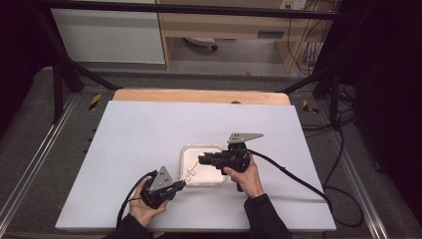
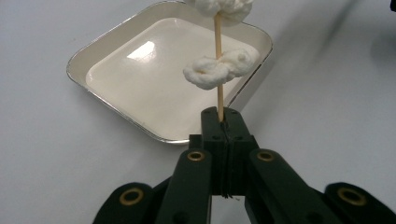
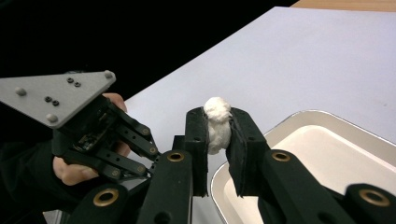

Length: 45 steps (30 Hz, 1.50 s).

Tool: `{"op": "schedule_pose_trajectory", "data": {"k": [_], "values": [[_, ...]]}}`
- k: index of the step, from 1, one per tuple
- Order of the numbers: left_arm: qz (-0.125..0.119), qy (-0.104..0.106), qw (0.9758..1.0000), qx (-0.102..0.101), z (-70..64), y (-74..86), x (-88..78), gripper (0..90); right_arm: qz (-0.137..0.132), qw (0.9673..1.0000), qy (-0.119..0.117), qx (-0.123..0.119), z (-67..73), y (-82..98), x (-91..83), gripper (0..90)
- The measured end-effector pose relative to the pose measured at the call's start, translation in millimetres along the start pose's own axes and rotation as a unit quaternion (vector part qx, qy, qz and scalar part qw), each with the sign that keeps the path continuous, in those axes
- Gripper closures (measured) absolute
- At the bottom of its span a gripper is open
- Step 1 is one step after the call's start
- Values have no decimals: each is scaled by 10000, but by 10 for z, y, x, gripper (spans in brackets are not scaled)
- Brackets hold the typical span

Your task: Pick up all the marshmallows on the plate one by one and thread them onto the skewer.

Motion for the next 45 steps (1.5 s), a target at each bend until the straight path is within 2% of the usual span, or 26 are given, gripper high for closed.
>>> {"op": "schedule_pose_trajectory", "data": {"k": [5, 11, 17, 22, 24, 26, 28, 30, 32, 36, 37, 45], "values": [[30, -40, 10000, -20, 13, 14, -3, 892, 81, 10000, 45, 28, -15, 67, 48, 799], [24, -42, 10000, 33, 1, 7, 8, 892, 97, 9998, -161, 50, 38, 92, 72, 810], [-3, 5, 10000, 42, -4, -12, 15, 892, 141, 9998, -103, -4, 31, 98, 53, 798], [-84, 25, 10000, 6, 17, -15, -4, 893, -89, 9999, 27, -39, 28, 33, 10, 708], [-94, 36, 9999, -12, 18, -9, -8, 893, -271, 9996, 77, -31, 7, -7, -27, 627], [-116, 58, 9999, -18, 7, -19, -5, 893, -468, 9989, 74, 54, -4, -60, -86, 627], [-139, 94, 9999, -17, -12, -33, 2, 892, -637, 9980, 49, 16, -5, -102, -133, 702], [-69, 108, 9999, 12, -30, -20, 19, 892, -639, 9980, 9, 18, 6, -91, -134, 778], [8, 108, 9999, -5, -31, 5, 31, 893, -634, 9980, -30, 35, 11, -68, -117, 810], [128, 22, 9999, -46, -16, 42, 48, 893, -654, 9978, -105, 56, 21, -24, -55, 829], [145, 58, 9999, -71, -26, 47, 59, 893, -668, 9977, -85, 59, 17, -12, -42, 829], [129, 60, 9998, -130, -42, 20, 50, 893, -684, 9977, -28, -16, 13, 0, -28, 827]]}}
Point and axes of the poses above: each handheld gripper's, and its own axes: x roughly forward along the jaws, y roughly out of its underside, z roughly to its left, the point moved 10 cm from there along x, roughly forward along the jaws, and after that the axes turned 3 degrees about -y, right-handed, at the moved point
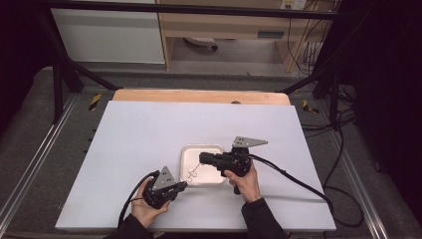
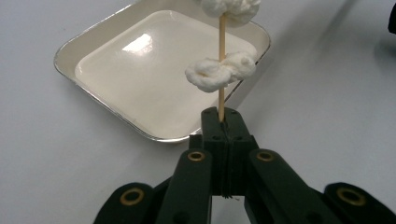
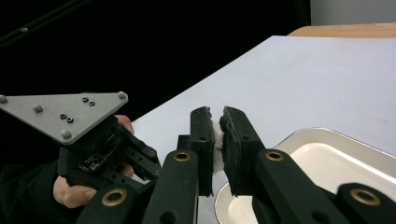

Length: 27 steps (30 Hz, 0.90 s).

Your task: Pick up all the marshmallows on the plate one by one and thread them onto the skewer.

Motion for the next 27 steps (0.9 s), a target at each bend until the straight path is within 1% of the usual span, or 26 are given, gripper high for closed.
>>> {"op": "schedule_pose_trajectory", "data": {"k": [3, 7, 11, 13, 16, 17, 18, 20, 21, 22, 23, 25, 27], "values": [[30, 26, 10000, -20, -16, 4, 17, 893, 0, 10000, 33, -8, -8, 21, 17, 824], [43, 66, 10000, -40, -40, 11, 36, 893, 1, 10000, 14, 39, -5, 45, 46, 823], [18, 64, 10000, -22, -50, -3, 27, 893, 43, 10000, 19, 17, 1, 49, 37, 821], [-13, 92, 10000, -33, -61, -19, 29, 893, 37, 10000, 11, 23, 8, 45, 33, 820], [13, 140, 9999, -55, -61, -17, 33, 893, 60, 10000, 30, -19, 5, 46, 32, 817], [66, 200, 9997, -80, -63, -9, 45, 893, 82, 10000, 38, -15, 2, 51, 33, 816], [59, 189, 9997, -116, -51, -9, 54, 893, 147, 9999, 50, -23, -5, 58, 33, 813], [-59, 242, 9994, -231, -33, -40, 50, 893, 146, 9998, 102, -85, -21, 30, 15, 795], [-137, 227, 9993, -258, -21, -64, 35, 893, 105, 9998, 117, -114, -23, 2, -1, 773], [-180, 251, 9992, -239, -20, -78, 21, 892, 54, 9997, 153, -169, -25, -31, -23, 694], [-177, 210, 9993, -247, -9, -79, 10, 892, -3, 9996, 209, -195, -29, -68, -49, 615], [-170, 199, 9991, -320, 17, -64, 4, 892, -103, 9991, 276, -291, -33, -150, -122, 549], [-197, 192, 9989, -372, 42, -65, -8, 892, -141, 9984, 424, -359, -55, -208, -205, 464]]}}
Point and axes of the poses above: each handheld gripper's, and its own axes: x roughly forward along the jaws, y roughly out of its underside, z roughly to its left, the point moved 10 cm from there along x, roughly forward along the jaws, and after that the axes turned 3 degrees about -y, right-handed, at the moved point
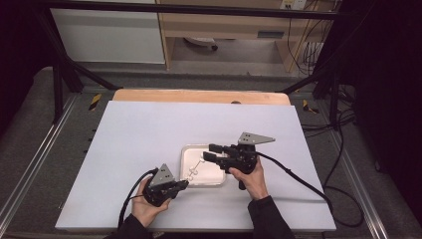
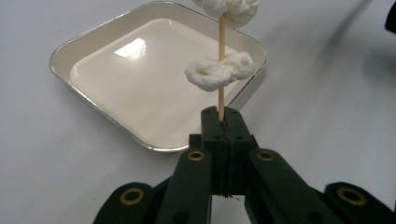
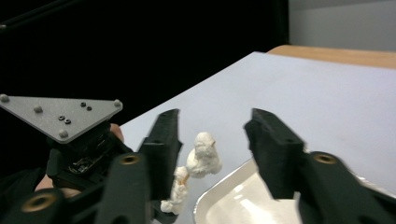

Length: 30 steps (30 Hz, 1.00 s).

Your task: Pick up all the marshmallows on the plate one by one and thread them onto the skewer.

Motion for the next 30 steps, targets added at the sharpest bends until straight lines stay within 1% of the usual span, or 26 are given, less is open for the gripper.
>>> {"op": "schedule_pose_trajectory", "data": {"k": [2, 4, 7, 9, 12, 14, 17, 20, 21, 23, 24, 26, 28, 29, 30], "values": [[-32, -21, 10000, -43, 28, -21, -23, 891, 125, 9997, 169, -114, -47, 19, -64, 381], [-63, -48, 9999, -116, 53, -45, -44, 891, 346, 9982, 416, -239, -140, 114, -114, 295], [-63, -80, 9997, -205, 89, -74, -67, 890, 703, 9944, 708, -352, -283, 317, -182, 196], [-33, -100, 9995, -289, 116, -88, -81, 889, 927, 9917, 818, -341, -364, 442, -237, 142], [10, -138, 9991, -409, 165, -112, -90, 888, 1166, 9877, 984, -350, -468, 589, -349, 89], [16, -179, 9988, -454, 197, -146, -86, 888, 1374, 9844, 1048, -329, -521, 676, -434, 65], [33, -215, 9983, -543, 237, -220, -62, 888, 1491, 9810, 1198, -335, -595, 771, -574, 49], [114, -264, 9979, -586, 264, -297, -13, 887, 1562, 9768, 1437, -302, -675, 851, -726, 29], [155, -303, 9977, -586, 270, -320, 10, 887, 1557, 9760, 1496, -274, -698, 873, -774, 27], [351, -370, 9971, -570, 276, -344, 82, 886, 1569, 9742, 1604, -235, -740, 922, -868, 23], [454, -430, 9965, -551, 284, -347, 128, 885, 1563, 9740, 1627, -193, -752, 944, -908, 23], [726, -451, 9949, -536, 288, -327, 237, 884, 1543, 9737, 1668, -158, -769, 987, -978, 22], [906, -464, 9932, -565, 287, -301, 347, 884, 1566, 9725, 1716, -164, -777, 1024, -1032, 20], [1041, -456, 9919, -572, 280, -276, 398, 884, 1571, 9721, 1734, -163, -780, 1034, -1057, 20], [1119, -498, 9906, -602, 275, -257, 447, 884, 1567, 9720, 1742, -184, -781, 1041, -1077, 20]]}}
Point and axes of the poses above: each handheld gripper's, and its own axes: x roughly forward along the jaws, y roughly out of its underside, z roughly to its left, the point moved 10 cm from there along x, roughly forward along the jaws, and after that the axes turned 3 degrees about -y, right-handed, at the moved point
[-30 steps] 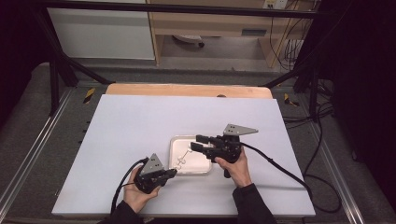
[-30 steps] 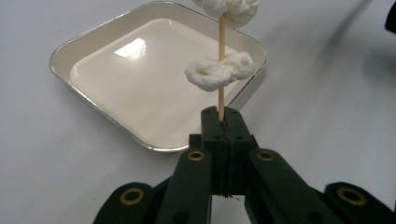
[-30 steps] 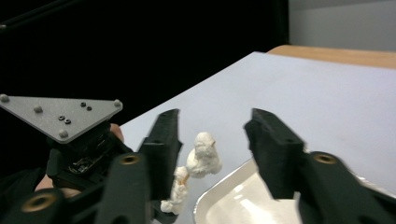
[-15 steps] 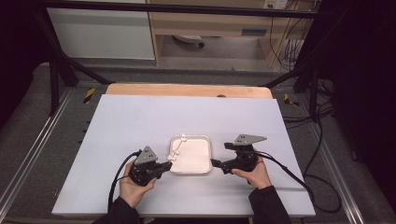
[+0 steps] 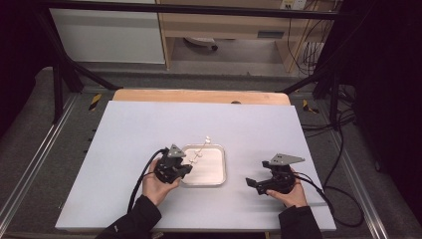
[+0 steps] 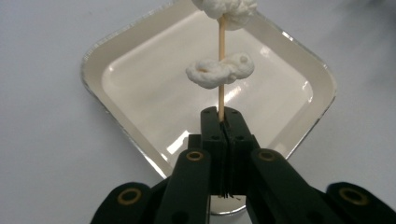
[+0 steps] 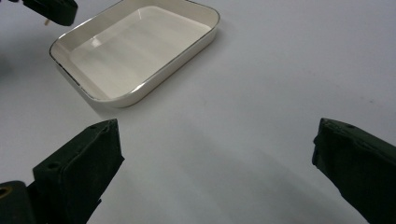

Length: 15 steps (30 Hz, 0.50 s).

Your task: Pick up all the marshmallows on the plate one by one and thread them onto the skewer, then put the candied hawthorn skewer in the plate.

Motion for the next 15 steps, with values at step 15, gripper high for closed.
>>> {"op": "schedule_pose_trajectory", "data": {"k": [15], "values": [[-371, 31, 9986, 376, 138, 33, -200, 528, -73, 9999, 84, 40, -49, 25, -86, 17]]}}
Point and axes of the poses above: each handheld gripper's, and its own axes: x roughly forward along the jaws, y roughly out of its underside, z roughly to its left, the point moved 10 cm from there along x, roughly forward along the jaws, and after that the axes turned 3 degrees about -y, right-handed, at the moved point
